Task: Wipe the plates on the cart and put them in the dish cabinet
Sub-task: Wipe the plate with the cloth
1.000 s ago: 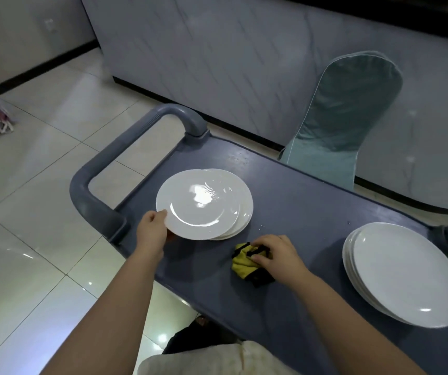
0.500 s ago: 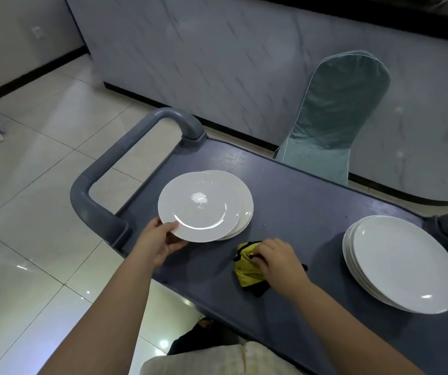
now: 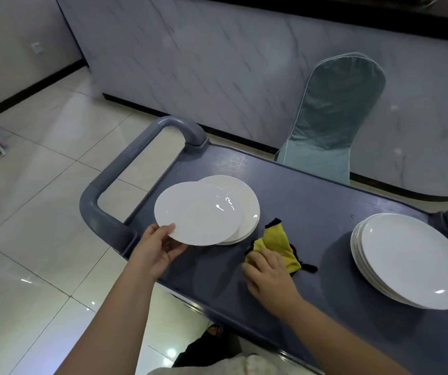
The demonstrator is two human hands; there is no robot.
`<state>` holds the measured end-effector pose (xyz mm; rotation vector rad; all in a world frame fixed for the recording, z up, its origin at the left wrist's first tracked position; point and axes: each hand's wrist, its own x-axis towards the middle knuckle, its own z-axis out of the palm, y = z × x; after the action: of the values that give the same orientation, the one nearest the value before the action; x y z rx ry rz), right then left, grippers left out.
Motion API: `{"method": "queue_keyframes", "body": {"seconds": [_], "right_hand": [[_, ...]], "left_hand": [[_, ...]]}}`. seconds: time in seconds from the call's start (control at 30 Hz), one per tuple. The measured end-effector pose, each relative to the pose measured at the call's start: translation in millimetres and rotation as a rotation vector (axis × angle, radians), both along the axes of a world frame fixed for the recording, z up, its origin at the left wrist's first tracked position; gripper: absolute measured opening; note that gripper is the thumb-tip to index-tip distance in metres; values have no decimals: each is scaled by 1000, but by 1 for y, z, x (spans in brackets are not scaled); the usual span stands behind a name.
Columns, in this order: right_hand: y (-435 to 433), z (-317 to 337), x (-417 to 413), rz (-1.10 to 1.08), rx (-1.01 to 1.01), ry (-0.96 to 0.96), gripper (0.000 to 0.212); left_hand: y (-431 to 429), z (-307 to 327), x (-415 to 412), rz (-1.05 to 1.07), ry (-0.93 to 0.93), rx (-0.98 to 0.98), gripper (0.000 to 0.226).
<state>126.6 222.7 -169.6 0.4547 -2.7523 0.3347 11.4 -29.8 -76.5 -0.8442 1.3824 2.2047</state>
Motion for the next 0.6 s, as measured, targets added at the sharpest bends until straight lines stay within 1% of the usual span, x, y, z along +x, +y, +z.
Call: {"method": "queue_keyframes", "body": {"seconds": [0.07,0.17,0.2,0.23,0.3,0.33,0.37,0.4,0.43,0.47,0.5,0.53,0.57,0.6], "right_hand": [[11,-6,-4,-86,-54,-57,20],[30,5,-24,-274,-216,-157,33],[35,13,-32,-330,-219,-191,33],[40,22,-41,-381,-168,-260,33],[49,31,-56,-522,-105,-413,50],[51,35,-61,-585,-107,-418,55],[48,38,-63,-585,-123,-352,53],[42,35,-62,-550,-155,-281,47],[34,28,-58,-502,-142,-219,43],[21,24,-51,-466,-96,-246,44],[6,21,-44,-471,-46,-373,56],[-5,17,-39,-533,-20,-488,73],[-13,12,-35,-604,-9,-583,90],[-18,6,-32,-660,6,-628,99]], "left_hand": [[-3,8,-1,-2,27,-9,21],[-5,18,-3,20,52,41,17],[-6,20,-3,27,56,70,18],[-5,22,-4,33,59,102,20],[-4,24,-4,38,64,151,25],[-3,24,-3,40,64,166,25],[-1,24,-3,41,63,178,26],[1,24,-3,41,62,186,25],[4,23,-3,39,63,193,24],[6,24,-3,36,64,200,22],[9,24,-3,36,66,206,20],[12,24,-4,35,68,213,19],[13,24,-4,31,74,221,19],[15,24,-5,27,82,230,19]]}}
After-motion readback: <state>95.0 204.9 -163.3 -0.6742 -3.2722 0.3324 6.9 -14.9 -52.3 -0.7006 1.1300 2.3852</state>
